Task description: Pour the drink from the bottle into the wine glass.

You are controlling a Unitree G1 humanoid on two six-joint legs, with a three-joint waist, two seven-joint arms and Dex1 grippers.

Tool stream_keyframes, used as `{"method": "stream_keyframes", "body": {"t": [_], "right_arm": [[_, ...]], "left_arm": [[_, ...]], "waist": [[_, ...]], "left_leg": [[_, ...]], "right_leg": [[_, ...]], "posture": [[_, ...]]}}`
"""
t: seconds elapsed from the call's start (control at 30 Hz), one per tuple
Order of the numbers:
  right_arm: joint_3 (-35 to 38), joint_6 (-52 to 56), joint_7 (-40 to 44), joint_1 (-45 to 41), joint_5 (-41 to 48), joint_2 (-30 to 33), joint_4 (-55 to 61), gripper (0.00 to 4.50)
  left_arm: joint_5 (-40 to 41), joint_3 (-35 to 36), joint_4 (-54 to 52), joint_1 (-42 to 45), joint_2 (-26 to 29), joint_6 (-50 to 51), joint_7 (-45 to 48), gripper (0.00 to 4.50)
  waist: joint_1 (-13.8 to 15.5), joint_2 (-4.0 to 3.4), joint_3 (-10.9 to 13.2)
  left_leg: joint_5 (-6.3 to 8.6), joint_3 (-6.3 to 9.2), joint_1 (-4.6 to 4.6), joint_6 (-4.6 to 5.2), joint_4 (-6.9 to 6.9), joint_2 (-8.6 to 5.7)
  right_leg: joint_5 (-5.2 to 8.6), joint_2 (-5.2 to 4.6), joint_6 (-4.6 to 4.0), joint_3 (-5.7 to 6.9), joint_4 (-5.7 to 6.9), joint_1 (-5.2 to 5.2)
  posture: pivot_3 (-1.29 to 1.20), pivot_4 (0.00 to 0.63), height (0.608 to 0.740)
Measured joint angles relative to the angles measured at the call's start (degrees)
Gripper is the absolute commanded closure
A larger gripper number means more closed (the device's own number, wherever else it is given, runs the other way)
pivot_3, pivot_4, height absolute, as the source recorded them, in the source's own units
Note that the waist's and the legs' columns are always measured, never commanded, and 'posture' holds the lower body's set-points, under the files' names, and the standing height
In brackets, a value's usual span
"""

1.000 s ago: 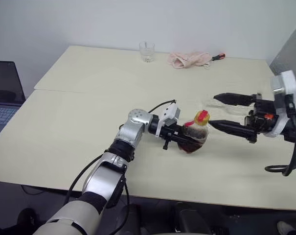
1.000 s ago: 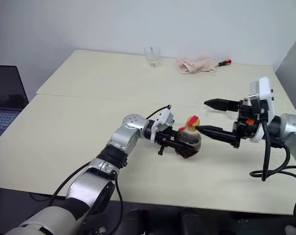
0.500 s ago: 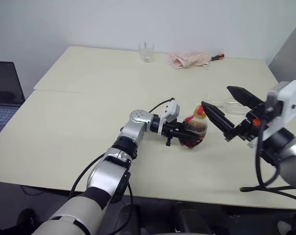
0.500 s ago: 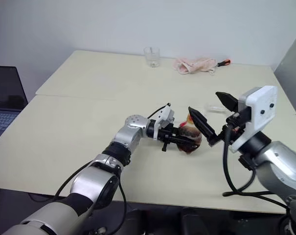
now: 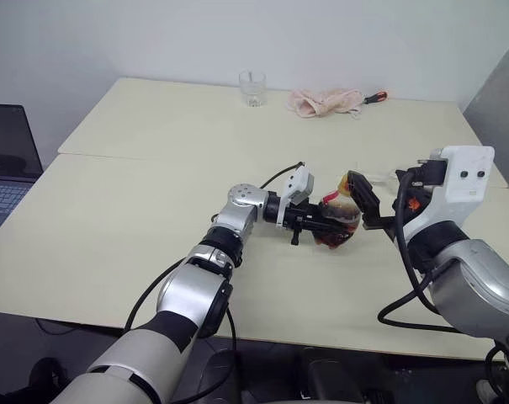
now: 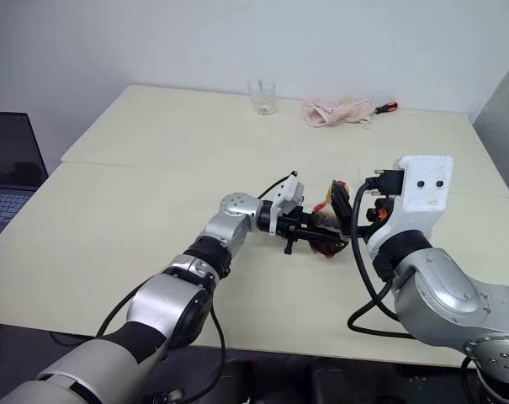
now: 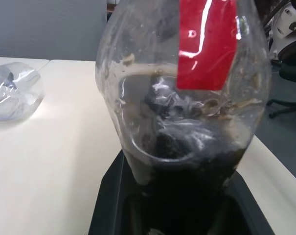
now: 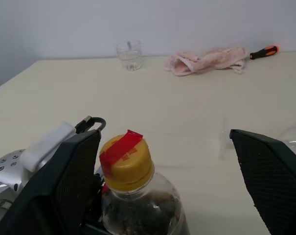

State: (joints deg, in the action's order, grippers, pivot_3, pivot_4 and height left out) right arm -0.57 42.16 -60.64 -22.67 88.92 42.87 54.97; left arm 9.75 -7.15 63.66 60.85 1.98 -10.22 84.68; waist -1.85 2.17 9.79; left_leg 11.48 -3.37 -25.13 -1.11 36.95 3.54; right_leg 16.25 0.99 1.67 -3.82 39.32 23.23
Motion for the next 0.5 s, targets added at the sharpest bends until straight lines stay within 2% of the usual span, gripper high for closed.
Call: {"method": "stream_keyframes", "body": {"t": [0.2,0.5], "right_arm": [[-3.8,-2.1,-2.8,-0.7,0.2,0.0,0.0,0.0],[-5.4,-2.7,-2.2,-0.8,-0.5,0.5,0.0,0.0]], "left_arm": [[-1.0,0.4,0.2,0.3,-0.2,-0.2,0.3,3.75],[-1.4,0.8,0.2,0.4,-0.5,-0.4,0.5,3.76]], "waist": [[0.0,0.0,0.0],[0.0,-0.01,0.0]], "left_leg": [[-0.01,0.02,-0.12,0.02,0.01,0.01],[-0.01,0.07,-0.21,0.03,0.01,0.02]], "right_leg": [[-0.03,-0.02,-0.04,0.04,-0.12,0.0],[-0.04,-0.02,-0.06,0.09,-0.22,0.01]], "posture": [[0.0,0.15,0.74],[0.0,0.15,0.74]]}}
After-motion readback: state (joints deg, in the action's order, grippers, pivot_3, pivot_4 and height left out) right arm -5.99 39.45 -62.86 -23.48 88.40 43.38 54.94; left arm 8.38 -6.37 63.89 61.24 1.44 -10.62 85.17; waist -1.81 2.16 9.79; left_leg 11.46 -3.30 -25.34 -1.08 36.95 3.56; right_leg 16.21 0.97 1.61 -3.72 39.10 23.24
